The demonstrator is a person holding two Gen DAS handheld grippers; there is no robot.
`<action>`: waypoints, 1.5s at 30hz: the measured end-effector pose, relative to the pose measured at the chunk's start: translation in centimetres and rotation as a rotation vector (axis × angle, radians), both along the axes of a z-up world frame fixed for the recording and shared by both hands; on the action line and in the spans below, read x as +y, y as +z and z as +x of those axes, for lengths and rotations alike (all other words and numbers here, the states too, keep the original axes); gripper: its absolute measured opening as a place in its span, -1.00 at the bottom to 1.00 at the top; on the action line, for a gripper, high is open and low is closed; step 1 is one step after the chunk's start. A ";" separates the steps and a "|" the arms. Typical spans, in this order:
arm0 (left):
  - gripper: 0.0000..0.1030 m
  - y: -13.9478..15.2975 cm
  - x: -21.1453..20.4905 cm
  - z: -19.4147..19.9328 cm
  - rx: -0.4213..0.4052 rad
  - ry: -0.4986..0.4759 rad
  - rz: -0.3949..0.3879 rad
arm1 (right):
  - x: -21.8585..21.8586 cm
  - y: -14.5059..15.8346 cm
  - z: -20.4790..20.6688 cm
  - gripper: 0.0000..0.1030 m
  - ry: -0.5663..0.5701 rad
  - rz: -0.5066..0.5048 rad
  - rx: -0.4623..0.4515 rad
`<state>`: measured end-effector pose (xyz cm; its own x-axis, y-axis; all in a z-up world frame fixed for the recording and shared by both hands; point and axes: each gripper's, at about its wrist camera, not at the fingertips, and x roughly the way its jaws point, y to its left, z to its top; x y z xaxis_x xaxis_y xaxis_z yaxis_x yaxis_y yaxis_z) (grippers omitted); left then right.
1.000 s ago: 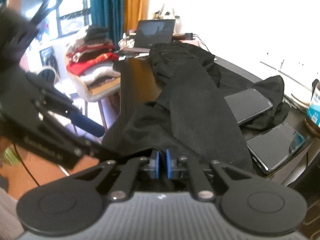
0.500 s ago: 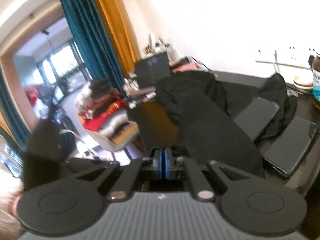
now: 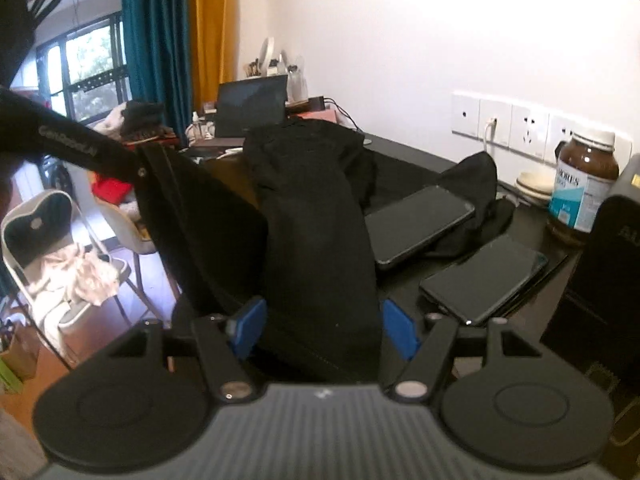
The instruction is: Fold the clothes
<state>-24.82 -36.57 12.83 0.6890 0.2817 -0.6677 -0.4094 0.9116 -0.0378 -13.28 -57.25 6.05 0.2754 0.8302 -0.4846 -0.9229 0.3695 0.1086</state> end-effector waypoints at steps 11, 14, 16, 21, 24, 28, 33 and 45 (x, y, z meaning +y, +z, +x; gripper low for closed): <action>-0.90 0.9 -0.4 -0.9 -0.020 0.002 0.014 | 1.2 0.2 -1.7 0.16 0.040 0.063 0.019; -0.90 1.5 -0.7 -1.5 -0.040 -0.006 0.021 | 1.1 -0.9 -0.2 0.09 -0.097 0.070 0.112; -0.90 2.0 -0.9 -1.9 -0.057 -0.013 0.023 | 0.8 -1.8 0.7 0.08 -0.198 0.064 0.158; -0.90 3.8 -1.4 -2.6 -0.105 -0.039 0.025 | 1.0 -3.1 2.5 -0.26 -0.283 -0.025 0.179; -0.90 5.3 -1.8 -2.8 -0.148 -0.063 0.007 | -0.5 -1.4 4.3 -0.89 -0.340 0.036 0.230; -0.91 7.9 -3.2 -2.3 -0.243 -0.160 -0.024 | -2.6 8.2 6.5 -0.92 -0.390 0.195 0.065; -0.91 11.5 -6.0 0.3 -0.397 -0.317 -0.089 | -3.8 20.1 9.6 -0.92 -0.401 0.267 -0.209; -0.91 12.5 -10.4 8.1 -0.390 -0.478 -0.221 | -3.6 23.6 16.2 -0.92 -0.484 0.070 -0.324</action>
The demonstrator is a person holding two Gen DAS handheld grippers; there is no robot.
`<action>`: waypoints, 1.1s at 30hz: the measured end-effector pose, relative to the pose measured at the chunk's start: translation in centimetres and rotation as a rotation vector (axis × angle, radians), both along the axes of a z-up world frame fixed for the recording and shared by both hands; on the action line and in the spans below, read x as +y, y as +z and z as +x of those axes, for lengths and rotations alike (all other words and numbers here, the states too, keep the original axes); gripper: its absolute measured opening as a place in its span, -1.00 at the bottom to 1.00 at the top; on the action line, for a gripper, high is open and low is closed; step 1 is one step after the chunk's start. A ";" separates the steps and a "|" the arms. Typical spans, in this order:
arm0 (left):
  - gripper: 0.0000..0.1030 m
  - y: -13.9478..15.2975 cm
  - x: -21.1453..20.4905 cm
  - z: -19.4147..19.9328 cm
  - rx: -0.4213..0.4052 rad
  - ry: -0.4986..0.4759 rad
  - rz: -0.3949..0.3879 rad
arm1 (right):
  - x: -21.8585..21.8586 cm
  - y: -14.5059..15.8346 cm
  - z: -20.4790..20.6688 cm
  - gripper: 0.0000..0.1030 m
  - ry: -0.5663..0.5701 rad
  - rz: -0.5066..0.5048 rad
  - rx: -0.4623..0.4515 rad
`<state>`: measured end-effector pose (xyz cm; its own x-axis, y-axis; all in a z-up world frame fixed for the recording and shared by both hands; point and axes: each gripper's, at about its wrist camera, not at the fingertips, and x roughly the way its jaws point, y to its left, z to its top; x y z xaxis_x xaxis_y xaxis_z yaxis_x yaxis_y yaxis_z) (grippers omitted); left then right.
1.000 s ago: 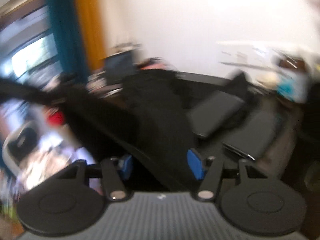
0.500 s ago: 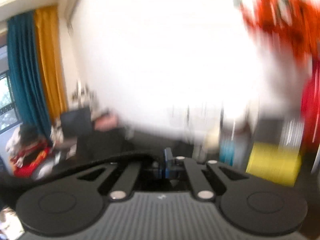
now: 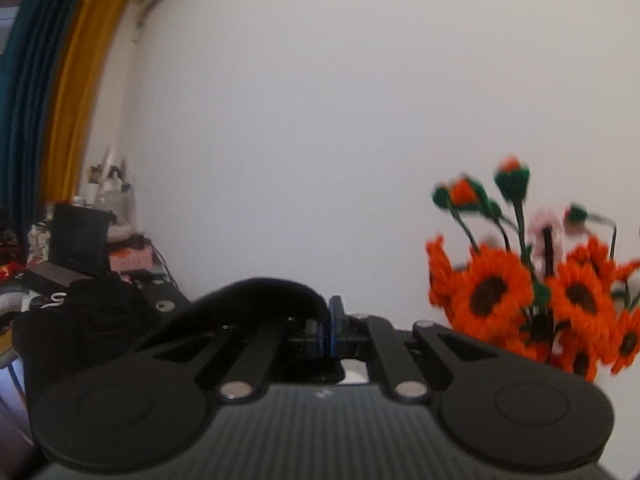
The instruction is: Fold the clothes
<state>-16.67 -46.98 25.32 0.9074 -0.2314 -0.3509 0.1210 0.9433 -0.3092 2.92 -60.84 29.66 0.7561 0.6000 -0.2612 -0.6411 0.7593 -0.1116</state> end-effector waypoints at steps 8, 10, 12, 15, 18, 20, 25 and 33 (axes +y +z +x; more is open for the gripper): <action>-0.91 -0.8 1.5 1.9 0.042 0.001 -0.055 | -0.4 -1.4 1.9 -0.92 -0.029 0.018 0.092; -0.91 -0.3 2.5 2.0 0.026 0.013 -0.084 | 0.1 -1.0 2.1 -0.92 -0.025 0.039 0.105; -0.91 0.8 4.2 1.8 -0.001 0.031 -0.089 | 1.0 -0.2 2.6 -0.92 -0.020 0.067 0.117; -0.91 1.9 7.0 1.7 -0.037 0.061 -0.106 | 2.8 1.2 3.6 -0.92 -0.014 0.105 0.130; -0.91 2.8 11.5 1.9 -0.049 0.109 -0.165 | 6.6 2.1 4.4 -0.92 0.013 0.106 0.113; -0.91 3.0 15.7 1.7 -0.047 0.155 -0.224 | 10.0 2.5 5.1 -0.92 0.036 0.106 0.122; -0.94 2.5 28.1 0.6 -0.025 0.303 -0.299 | 20.0 2.8 6.6 -0.92 0.086 0.061 0.129; -0.99 -2.9 51.3 0.6 0.148 0.394 -0.342 | 42.2 -2.1 8.0 -0.92 0.124 -0.107 0.129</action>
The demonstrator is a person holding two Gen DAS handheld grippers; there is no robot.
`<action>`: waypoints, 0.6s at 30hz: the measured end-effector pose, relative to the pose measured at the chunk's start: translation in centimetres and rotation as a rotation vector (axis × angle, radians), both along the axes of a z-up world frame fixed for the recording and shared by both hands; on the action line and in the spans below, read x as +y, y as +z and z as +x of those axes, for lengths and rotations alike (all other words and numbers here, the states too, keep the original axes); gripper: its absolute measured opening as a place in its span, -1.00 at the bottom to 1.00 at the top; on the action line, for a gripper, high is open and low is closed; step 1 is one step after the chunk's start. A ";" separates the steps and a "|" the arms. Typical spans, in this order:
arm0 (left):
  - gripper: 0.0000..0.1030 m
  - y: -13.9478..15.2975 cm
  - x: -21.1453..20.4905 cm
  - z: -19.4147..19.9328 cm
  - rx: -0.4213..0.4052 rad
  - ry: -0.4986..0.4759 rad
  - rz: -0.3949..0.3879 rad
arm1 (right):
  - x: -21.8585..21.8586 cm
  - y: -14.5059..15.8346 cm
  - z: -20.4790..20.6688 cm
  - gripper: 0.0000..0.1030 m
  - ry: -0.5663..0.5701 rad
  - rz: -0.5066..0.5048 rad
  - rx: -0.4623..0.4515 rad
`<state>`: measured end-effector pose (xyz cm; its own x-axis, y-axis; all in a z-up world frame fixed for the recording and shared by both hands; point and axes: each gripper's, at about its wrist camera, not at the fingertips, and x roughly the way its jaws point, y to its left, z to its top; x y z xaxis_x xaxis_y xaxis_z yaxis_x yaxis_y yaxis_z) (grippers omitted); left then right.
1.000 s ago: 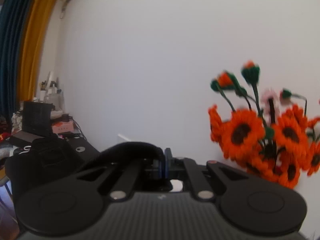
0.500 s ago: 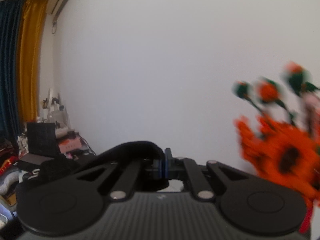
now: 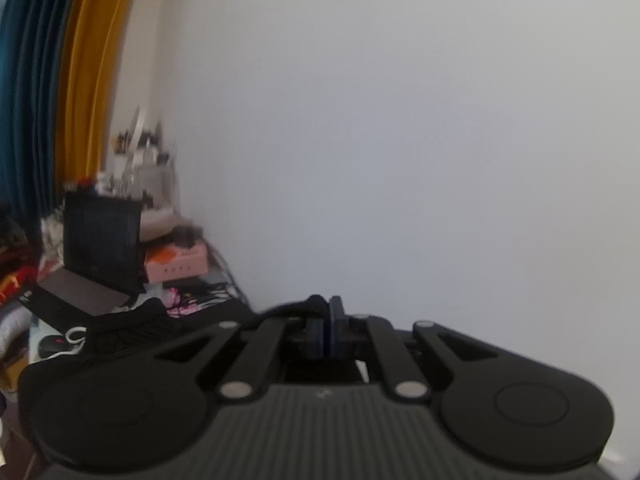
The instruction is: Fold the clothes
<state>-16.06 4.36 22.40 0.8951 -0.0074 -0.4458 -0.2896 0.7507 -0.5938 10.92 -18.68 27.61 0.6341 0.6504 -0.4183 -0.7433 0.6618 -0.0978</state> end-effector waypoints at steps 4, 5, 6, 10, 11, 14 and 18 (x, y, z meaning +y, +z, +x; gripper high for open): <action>-0.91 -4.8 9.7 1.8 0.071 -0.072 -0.050 | 9.7 -4.3 1.1 -0.92 -0.016 -0.080 0.035; -0.89 -5.8 11.4 2.7 0.091 -0.091 -0.025 | 11.3 -5.2 1.2 -0.92 -0.022 -0.101 0.038; -0.82 -6.2 12.5 3.2 0.116 -0.108 0.018 | 12.8 -6.1 1.2 -0.92 -0.027 -0.121 0.040; -0.17 -7.0 14.5 7.3 0.115 -0.228 0.242 | 14.8 -7.1 1.2 -0.92 -0.049 -0.124 0.052; -0.09 -6.5 14.3 8.1 0.084 -0.270 0.302 | 14.9 -7.0 1.0 -0.92 -0.046 -0.123 0.051; 0.07 -4.8 12.5 8.7 -0.004 -0.399 0.448 | 14.5 -5.8 -0.5 -0.92 0.006 -0.121 0.005; 0.22 -3.0 8.8 8.4 -0.110 -0.566 0.699 | 12.5 -3.4 -3.9 -0.92 0.126 -0.138 -0.090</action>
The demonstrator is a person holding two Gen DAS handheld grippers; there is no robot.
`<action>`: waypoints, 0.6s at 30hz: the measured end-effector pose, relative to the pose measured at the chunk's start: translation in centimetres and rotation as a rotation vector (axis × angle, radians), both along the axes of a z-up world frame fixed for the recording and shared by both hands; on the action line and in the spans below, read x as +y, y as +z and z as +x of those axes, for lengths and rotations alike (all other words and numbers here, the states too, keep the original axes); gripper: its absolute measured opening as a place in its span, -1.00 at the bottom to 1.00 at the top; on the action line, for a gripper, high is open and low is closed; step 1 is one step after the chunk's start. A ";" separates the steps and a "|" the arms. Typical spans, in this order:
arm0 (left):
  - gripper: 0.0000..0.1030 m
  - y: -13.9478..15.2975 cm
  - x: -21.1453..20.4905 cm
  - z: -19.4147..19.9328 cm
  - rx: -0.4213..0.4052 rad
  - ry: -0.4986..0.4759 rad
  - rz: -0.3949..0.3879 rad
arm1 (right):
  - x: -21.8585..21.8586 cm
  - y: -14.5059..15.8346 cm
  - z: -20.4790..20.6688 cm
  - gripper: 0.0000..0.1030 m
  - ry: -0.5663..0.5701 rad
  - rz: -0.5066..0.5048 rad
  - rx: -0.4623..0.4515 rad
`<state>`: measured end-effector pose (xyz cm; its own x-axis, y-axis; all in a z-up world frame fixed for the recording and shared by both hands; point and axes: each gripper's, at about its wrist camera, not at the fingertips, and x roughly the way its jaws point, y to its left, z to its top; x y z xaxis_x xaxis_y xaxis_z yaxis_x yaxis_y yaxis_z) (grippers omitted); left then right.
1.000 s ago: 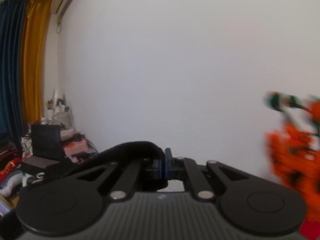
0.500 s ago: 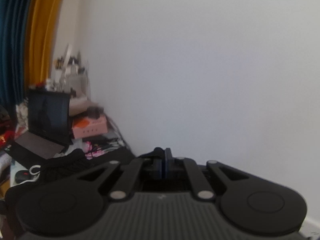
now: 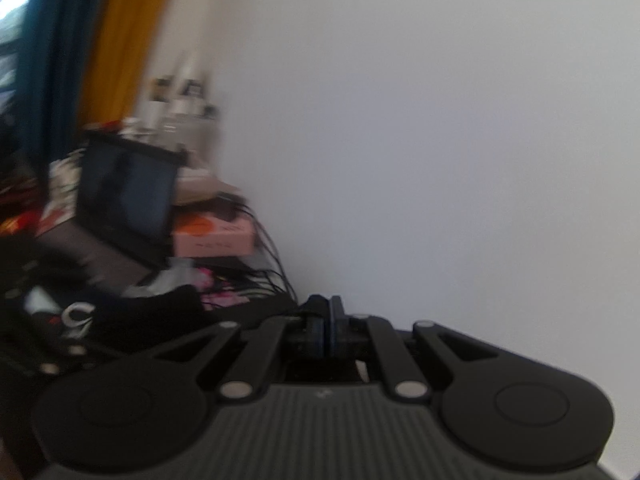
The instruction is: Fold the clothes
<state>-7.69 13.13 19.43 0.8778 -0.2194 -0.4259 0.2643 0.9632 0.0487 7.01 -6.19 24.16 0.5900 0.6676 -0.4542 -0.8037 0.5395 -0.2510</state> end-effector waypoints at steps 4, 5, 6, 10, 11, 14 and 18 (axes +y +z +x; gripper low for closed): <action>0.22 0.4 -3.0 0.2 -0.034 -0.154 0.183 | -2.0 1.9 -2.2 -0.92 0.053 -0.006 -0.045; 0.22 0.5 -3.8 0.0 -0.026 -0.191 0.216 | -2.5 2.3 -2.5 -0.92 0.056 -0.004 -0.052; 0.19 0.4 -4.6 -0.2 -0.011 -0.213 0.246 | -3.1 2.6 -2.8 -0.92 0.050 0.005 -0.058; 0.17 -1.0 -7.3 -1.5 0.029 -0.313 0.357 | -5.0 2.9 -2.9 -0.92 0.026 0.054 -0.054; 0.17 -1.5 -7.7 -1.9 0.022 -0.333 0.384 | -5.4 2.9 -2.9 -0.92 0.024 0.064 -0.052; 0.19 -2.8 -8.7 -2.7 -0.009 -0.335 0.436 | -6.4 2.9 -2.6 -0.92 0.000 0.081 -0.038; 0.20 -3.4 -9.5 -3.6 -0.092 -0.281 0.461 | -7.1 2.6 -2.0 -0.92 -0.026 0.094 -0.012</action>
